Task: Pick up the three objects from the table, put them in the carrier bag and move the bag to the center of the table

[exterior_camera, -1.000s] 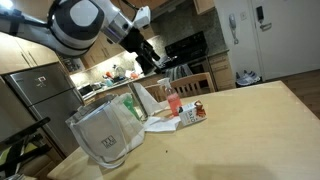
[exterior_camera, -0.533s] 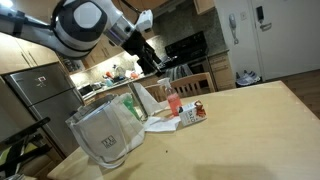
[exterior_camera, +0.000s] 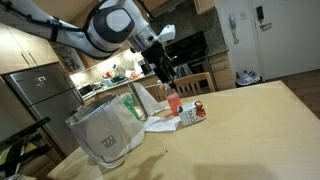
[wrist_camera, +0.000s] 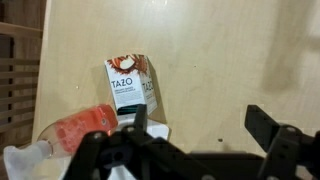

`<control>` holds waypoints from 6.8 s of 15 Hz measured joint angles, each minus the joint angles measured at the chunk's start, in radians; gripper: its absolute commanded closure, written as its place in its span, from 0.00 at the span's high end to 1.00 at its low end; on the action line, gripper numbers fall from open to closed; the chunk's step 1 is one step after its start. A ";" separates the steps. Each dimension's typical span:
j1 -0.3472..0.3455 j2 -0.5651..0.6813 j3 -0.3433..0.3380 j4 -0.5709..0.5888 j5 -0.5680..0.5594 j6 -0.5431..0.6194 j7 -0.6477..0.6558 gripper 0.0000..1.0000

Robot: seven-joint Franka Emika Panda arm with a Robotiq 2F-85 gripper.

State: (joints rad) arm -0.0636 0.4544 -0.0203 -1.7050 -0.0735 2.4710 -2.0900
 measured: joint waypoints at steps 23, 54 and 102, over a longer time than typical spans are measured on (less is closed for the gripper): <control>0.086 0.540 -0.006 0.655 -0.258 -0.100 0.096 1.00; 0.144 0.807 -0.006 0.896 -0.259 -0.131 -0.048 1.00; 0.351 0.699 -0.169 0.864 -0.507 -0.096 -0.024 0.15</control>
State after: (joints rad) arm 0.2879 1.1535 -0.1891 -0.8405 -0.5802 2.3747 -2.1144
